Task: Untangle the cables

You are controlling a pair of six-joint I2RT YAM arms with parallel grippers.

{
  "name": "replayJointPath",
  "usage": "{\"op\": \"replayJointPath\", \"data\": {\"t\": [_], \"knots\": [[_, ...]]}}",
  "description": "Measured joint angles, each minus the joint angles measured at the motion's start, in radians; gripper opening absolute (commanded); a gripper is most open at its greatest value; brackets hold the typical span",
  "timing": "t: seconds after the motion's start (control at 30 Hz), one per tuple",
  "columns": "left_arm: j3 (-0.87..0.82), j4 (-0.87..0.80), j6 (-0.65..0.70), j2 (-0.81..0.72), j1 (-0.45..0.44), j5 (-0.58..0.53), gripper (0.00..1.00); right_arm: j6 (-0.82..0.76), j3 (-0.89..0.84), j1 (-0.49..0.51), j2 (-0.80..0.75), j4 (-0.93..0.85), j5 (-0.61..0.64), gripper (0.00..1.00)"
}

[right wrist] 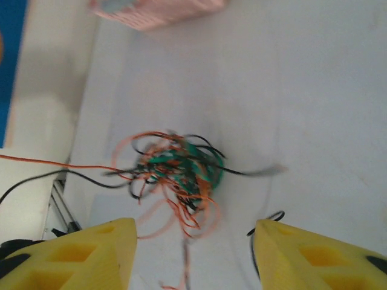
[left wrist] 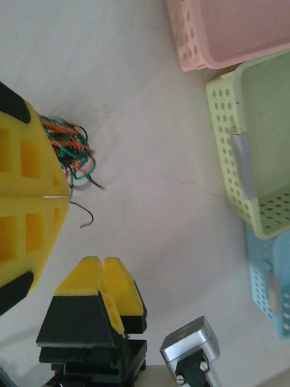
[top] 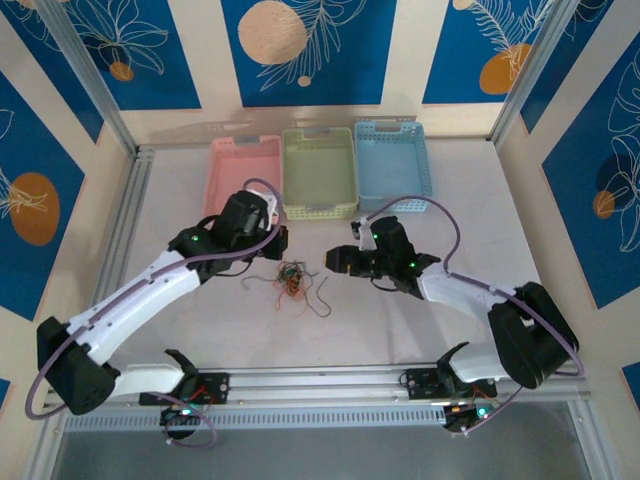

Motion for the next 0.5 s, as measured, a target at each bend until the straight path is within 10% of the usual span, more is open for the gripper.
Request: {"op": "replayJointPath", "data": {"t": [0.5], "knots": [[-0.113, 0.065, 0.079, 0.040, 0.013, -0.006, 0.00, 0.121, 0.032, 0.156, 0.150, 0.027, -0.046, 0.47]]}}
